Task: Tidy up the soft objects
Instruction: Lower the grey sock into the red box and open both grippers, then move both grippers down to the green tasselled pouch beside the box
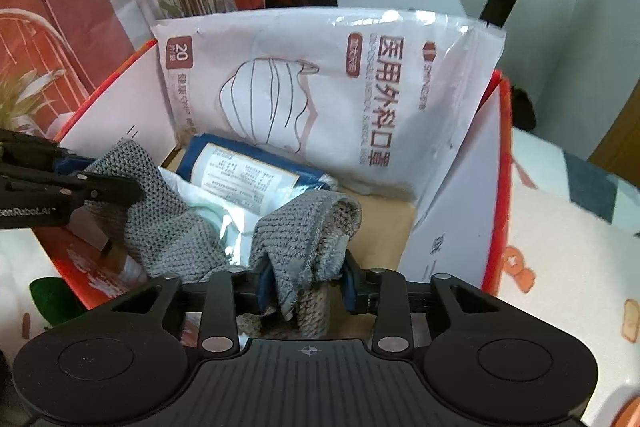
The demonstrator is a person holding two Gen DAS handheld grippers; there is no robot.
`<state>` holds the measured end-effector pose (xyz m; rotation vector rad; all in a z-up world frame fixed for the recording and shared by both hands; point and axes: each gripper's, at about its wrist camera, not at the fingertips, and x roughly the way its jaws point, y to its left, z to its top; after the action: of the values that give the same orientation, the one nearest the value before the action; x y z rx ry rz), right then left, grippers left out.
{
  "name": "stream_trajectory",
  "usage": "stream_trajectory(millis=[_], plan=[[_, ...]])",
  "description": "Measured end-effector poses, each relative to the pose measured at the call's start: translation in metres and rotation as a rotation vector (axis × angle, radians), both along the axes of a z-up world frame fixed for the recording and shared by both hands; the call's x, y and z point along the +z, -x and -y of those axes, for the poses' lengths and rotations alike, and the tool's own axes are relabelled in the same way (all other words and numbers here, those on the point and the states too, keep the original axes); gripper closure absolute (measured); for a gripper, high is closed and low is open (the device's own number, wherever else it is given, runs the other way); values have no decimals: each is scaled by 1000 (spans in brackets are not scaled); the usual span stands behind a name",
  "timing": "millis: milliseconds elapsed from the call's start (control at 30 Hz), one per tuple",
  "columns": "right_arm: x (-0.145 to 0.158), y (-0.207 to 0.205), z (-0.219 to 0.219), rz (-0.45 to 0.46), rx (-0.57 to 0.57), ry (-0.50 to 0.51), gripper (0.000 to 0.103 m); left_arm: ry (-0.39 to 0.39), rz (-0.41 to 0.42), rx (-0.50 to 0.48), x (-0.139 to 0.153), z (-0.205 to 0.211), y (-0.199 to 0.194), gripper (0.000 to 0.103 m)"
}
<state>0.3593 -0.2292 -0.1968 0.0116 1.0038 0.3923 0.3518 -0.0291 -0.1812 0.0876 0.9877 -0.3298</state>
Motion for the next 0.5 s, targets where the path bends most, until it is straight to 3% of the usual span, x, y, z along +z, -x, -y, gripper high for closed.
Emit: stream_trajectory(millis=[33,133,167,200,333,500], plan=[[2,0,1,11,2,2,67,0,4,-2,1,0,-1,76],[13,4,2,65,12,5,50,-4,29,-5,7,0,-1,54],[19,6,2,98,13,14,39,-12,44,-4,10,0,0,54],[26,8,3,138,14,20,36,-23,67,-1,14,1,1,54],[54,15,15,248,-8,14,36,-33,211,16,36,-4,10,54],[68,37,25,312,-32,-27,34,20,302,46,61,-16,23,54]])
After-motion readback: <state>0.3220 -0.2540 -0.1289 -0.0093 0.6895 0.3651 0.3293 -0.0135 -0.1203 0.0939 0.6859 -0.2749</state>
